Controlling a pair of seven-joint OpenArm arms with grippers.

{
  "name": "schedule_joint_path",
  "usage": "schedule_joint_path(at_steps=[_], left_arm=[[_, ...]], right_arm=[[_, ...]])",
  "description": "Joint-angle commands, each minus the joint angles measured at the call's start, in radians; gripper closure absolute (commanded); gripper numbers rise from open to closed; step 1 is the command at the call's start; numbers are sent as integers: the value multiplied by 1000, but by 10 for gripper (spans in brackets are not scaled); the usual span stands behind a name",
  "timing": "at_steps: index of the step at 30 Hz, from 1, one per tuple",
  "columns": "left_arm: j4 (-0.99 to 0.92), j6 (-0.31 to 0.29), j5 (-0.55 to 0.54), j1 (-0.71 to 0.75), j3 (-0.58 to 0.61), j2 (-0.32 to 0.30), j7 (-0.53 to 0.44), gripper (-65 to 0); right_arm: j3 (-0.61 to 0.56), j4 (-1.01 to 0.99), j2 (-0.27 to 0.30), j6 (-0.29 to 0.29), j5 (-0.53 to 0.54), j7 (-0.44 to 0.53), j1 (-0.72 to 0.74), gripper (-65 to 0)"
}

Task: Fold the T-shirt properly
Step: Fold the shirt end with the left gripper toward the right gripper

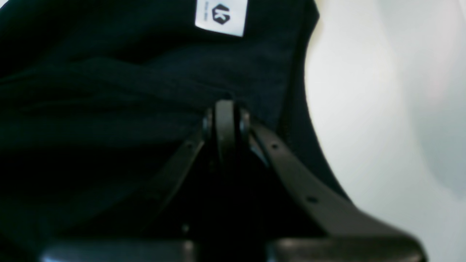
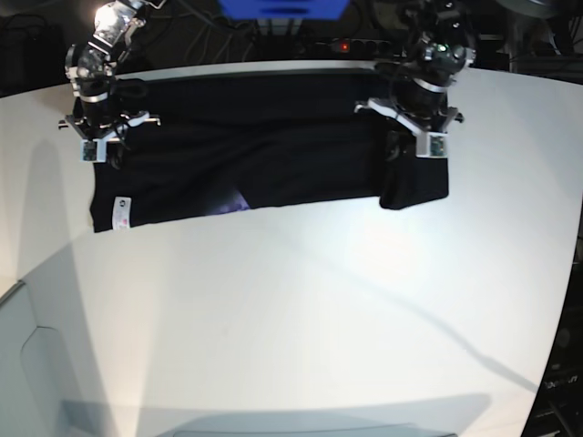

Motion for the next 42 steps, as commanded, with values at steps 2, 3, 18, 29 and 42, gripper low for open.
schedule_joint_path(at_steps=[2,3,18,29,42], left_arm=[[18,-4,21,8,75,6,-22,0],[16,1,44,8,115,6,-24,0],[-53,4,223,-103,490,8,-22,0],[-153,4,246,-153,538,8,-22,0],[-105,-6,243,-183,544,21,50,-422]], right_arm=[[0,9,4,14,-20,-28,-3,0],[0,9,4,14,-20,-28,-3,0],[0,9,4,14,-20,-28,-3,0],[0,9,4,14,-20,-28,-3,0],[-1,12,4,14,-20,-28,-2,-50]])
